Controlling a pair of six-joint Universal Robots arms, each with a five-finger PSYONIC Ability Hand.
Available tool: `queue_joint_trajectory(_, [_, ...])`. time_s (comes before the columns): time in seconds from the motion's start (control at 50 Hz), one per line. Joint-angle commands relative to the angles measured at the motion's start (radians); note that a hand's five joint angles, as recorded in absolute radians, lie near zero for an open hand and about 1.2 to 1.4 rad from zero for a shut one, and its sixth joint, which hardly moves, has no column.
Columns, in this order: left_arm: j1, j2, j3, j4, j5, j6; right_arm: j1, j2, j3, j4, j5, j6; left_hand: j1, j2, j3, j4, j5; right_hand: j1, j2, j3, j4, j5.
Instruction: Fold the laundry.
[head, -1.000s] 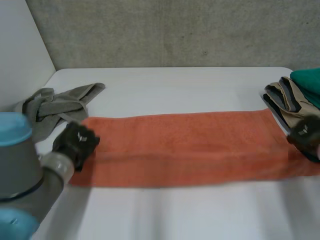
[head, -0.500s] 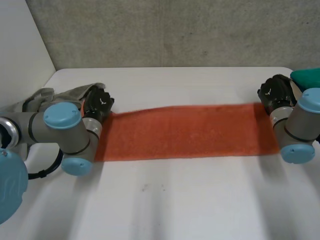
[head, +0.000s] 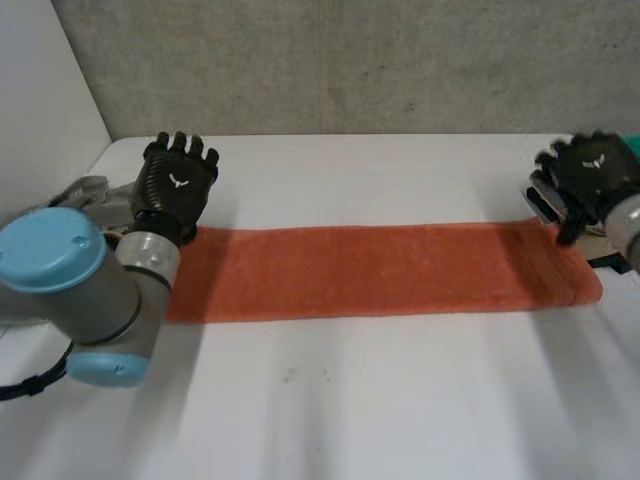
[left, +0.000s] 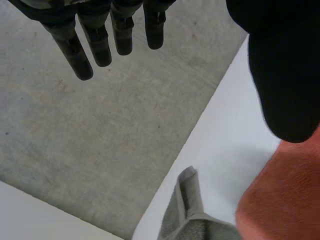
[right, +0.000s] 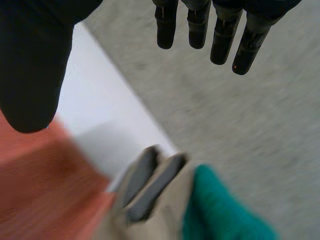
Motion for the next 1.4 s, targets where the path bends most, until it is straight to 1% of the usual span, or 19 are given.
queue_joint_trajectory(0.02, [0.0, 0.095, -0.134, -0.002, 0.005, -0.121, -0.124, -0.016, 0.044, 0.289, -0.13, -0.004, -0.015, -0.029, -0.033, -0.028, -0.047, 0.06, 0.037, 0.045, 0.025, 0.02])
queue_joint_trajectory(0.14, [-0.008, 0.092, -0.157, -0.002, 0.006, -0.138, -0.172, 0.018, 0.075, 0.226, -0.138, -0.016, -0.015, -0.029, -0.033, -0.028, -0.047, 0.148, 0.126, 0.134, 0.114, 0.108])
queue_joint_trajectory(0.26, [-0.008, 0.081, -0.16, 0.0, 0.008, -0.138, -0.178, 0.124, 0.089, 0.1, -0.127, -0.071, -0.015, -0.029, -0.033, -0.028, -0.047, 0.213, 0.191, 0.199, 0.179, 0.173])
queue_joint_trajectory(0.4, [-0.008, 0.078, -0.161, 0.0, 0.006, -0.138, -0.19, 0.213, 0.074, 0.07, -0.121, -0.116, -0.015, -0.029, -0.033, -0.028, -0.047, 0.259, 0.237, 0.245, 0.225, 0.22])
queue_joint_trajectory(0.44, [-0.009, 0.078, -0.161, 0.0, 0.006, -0.138, -0.192, 0.227, 0.067, 0.068, -0.121, -0.122, -0.015, -0.029, -0.033, -0.028, -0.047, 0.484, 0.462, 0.47, 0.45, 0.445])
queue_joint_trajectory(0.46, [-0.009, 0.078, -0.163, 0.0, 0.006, -0.138, -0.192, 0.233, 0.064, 0.067, -0.121, -0.125, -0.015, -0.029, -0.033, -0.028, -0.047, 0.681, 0.659, 0.666, 0.647, 0.641])
queue_joint_trajectory(0.48, [-0.009, 0.078, -0.163, 0.0, 0.006, -0.138, -0.196, 0.239, 0.054, 0.059, -0.121, -0.129, -0.015, -0.029, -0.033, -0.028, -0.047, 1.107, 1.085, 1.093, 1.073, 1.067])
queue_joint_trajectory(0.5, [-0.009, 0.078, -0.164, 0.0, 0.006, -0.138, -0.198, 0.241, 0.051, 0.054, -0.119, -0.129, -0.015, -0.029, -0.033, -0.028, -0.047, 1.197, 1.175, 1.183, 1.163, 1.157])
queue_joint_trajectory(0.62, [-0.009, 0.081, -0.164, 0.0, 0.005, -0.138, -0.258, 0.219, 0.064, 0.039, -0.098, -0.142, -0.015, -0.029, -0.033, -0.028, -0.047, 1.198, 1.176, 1.184, 1.164, 1.158])
queue_joint_trajectory(0.74, [-0.008, 0.092, -0.166, -0.002, 0.002, -0.138, -0.363, 0.11, 0.101, 0.043, -0.095, -0.171, -0.015, -0.029, -0.033, -0.028, -0.047, 1.198, 1.176, 1.184, 1.164, 1.158])
queue_joint_trajectory(0.84, [-0.006, 0.106, -0.178, -0.002, -0.001, -0.138, -0.442, 0.06, 0.117, 0.042, -0.107, -0.27, -0.015, -0.029, -0.033, -0.028, -0.047, 1.198, 1.176, 1.184, 1.164, 1.158])
queue_joint_trajectory(0.94, [-0.003, 0.14, -0.201, -0.002, -0.001, -0.14, -0.442, 0.043, 0.115, 0.042, -0.104, -0.375, -0.015, -0.029, -0.033, -0.028, -0.047, 1.198, 1.176, 1.184, 1.164, 1.158])
queue_joint_trajectory(1.0, [0.0, 0.157, -0.206, -0.003, -0.001, -0.14, -0.355, -0.02, 0.113, 0.039, -0.109, -0.379, -0.015, -0.029, -0.033, -0.028, -0.047, 1.198, 1.176, 1.184, 1.164, 1.158])
queue_joint_trajectory(1.04, [0.006, 0.173, -0.21, -0.006, -0.001, -0.14, -0.244, -0.054, 0.101, 0.033, -0.112, -0.369, -0.015, -0.029, -0.033, -0.028, -0.047, 1.198, 1.176, 1.184, 1.164, 1.158])
queue_joint_trajectory(1.16, [0.038, 0.221, -0.217, -0.015, -0.003, -0.143, 0.009, -0.066, 0.071, -0.059, -0.113, -0.352, -0.015, -0.029, -0.033, -0.028, -0.047, 1.198, 1.176, 1.184, 1.164, 1.158])
queue_joint_trajectory(1.18, [0.049, 0.236, -0.221, -0.018, -0.003, -0.143, 0.096, -0.063, 0.055, -0.091, -0.113, -0.353, -0.015, -0.029, -0.033, -0.028, -0.047, 1.198, 1.176, 1.184, 1.164, 1.158])
queue_joint_trajectory(1.22, [0.058, 0.25, -0.226, -0.022, -0.001, -0.146, 0.188, -0.052, 0.032, -0.122, -0.112, -0.353, -0.015, -0.029, -0.033, -0.028, -0.047, 1.198, 1.176, 1.184, 1.164, 1.158])
queue_joint_trajectory(1.34, [0.066, 0.285, -0.236, -0.031, -0.003, -0.175, 0.493, 0.128, -0.102, -0.231, -0.121, -0.36, -0.015, -0.029, -0.033, -0.028, -0.047, 1.198, 1.176, 1.184, 1.164, 1.158])
queue_joint_trajectory(1.4, [0.066, 0.289, -0.244, -0.037, -0.001, -0.194, 0.581, 0.22, -0.164, -0.257, -0.125, -0.359, -0.015, -0.029, -0.033, -0.028, -0.047, 1.198, 1.176, 1.184, 1.164, 1.158])
